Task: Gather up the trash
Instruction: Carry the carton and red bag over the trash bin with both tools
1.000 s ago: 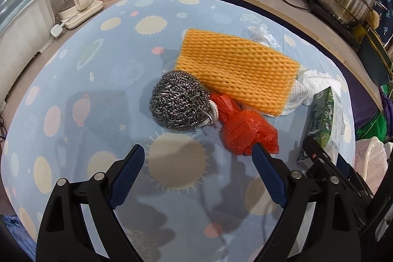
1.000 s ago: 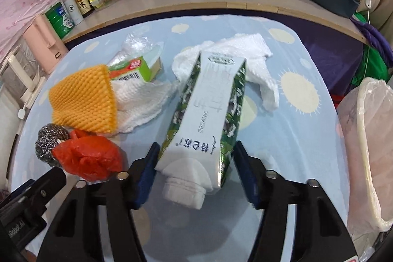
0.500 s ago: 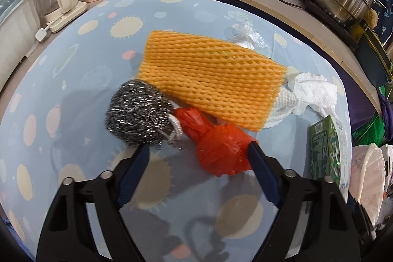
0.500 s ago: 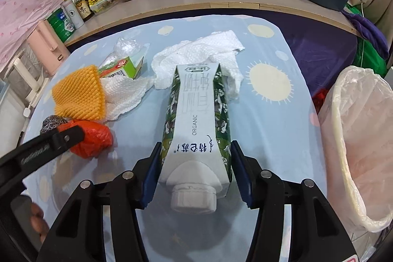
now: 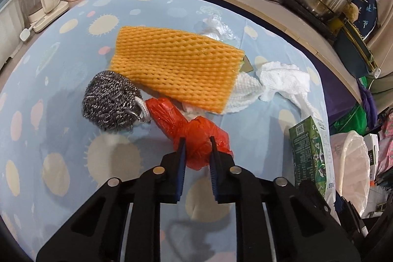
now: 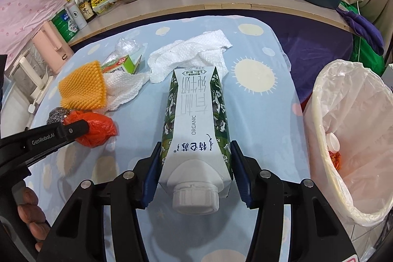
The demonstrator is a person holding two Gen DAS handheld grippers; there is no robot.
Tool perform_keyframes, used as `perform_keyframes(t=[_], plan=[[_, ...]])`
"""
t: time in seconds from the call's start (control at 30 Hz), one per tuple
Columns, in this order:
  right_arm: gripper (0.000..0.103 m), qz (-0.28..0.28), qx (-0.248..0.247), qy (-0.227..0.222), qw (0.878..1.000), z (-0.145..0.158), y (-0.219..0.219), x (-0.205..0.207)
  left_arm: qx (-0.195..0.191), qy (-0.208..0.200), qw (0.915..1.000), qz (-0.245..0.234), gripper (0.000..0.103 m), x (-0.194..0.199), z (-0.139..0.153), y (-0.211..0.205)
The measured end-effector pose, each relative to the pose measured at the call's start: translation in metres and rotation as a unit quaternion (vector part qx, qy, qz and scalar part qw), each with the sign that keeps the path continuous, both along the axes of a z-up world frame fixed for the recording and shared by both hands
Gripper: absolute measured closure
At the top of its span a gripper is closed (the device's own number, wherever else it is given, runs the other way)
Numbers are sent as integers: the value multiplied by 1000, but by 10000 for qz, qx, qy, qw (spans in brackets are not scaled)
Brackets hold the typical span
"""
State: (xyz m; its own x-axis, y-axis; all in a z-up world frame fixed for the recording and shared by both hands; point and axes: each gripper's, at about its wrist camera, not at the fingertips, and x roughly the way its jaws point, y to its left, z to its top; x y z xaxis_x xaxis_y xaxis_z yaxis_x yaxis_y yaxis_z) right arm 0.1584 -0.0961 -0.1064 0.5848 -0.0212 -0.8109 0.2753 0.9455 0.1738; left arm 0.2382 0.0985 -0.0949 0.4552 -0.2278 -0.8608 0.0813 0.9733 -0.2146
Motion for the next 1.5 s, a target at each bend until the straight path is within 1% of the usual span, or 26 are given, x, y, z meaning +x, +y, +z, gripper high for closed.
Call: perform_keyframes(t=[0.27,0.53,0.73,0.97,1.17,1.5], plan=[[52,96,28,-263,9996,24,-2,-27,100,-165,9998,-44,87,-35,24,3],[52,89,68,-548,9984,50,-13,-66,218,-404,9987,-212,87,-77,53,-14],[52,-25,38,-693,9976,62,-26,-97,291,-553,9968,-498,87,-109,69,-38],[52,-309,-8,-869,9957,75,-49,-132,343,-744,9932,-833,87,-139,83,-67],[52,-545,-42,-986,9936,82,-67,-158,345,-874,9893,-1113,87,-159,93,-90],[52,-910,11,-1114,9896,86,-101,-187,403,-1041,9816,-1547,87,-184,103,-138]])
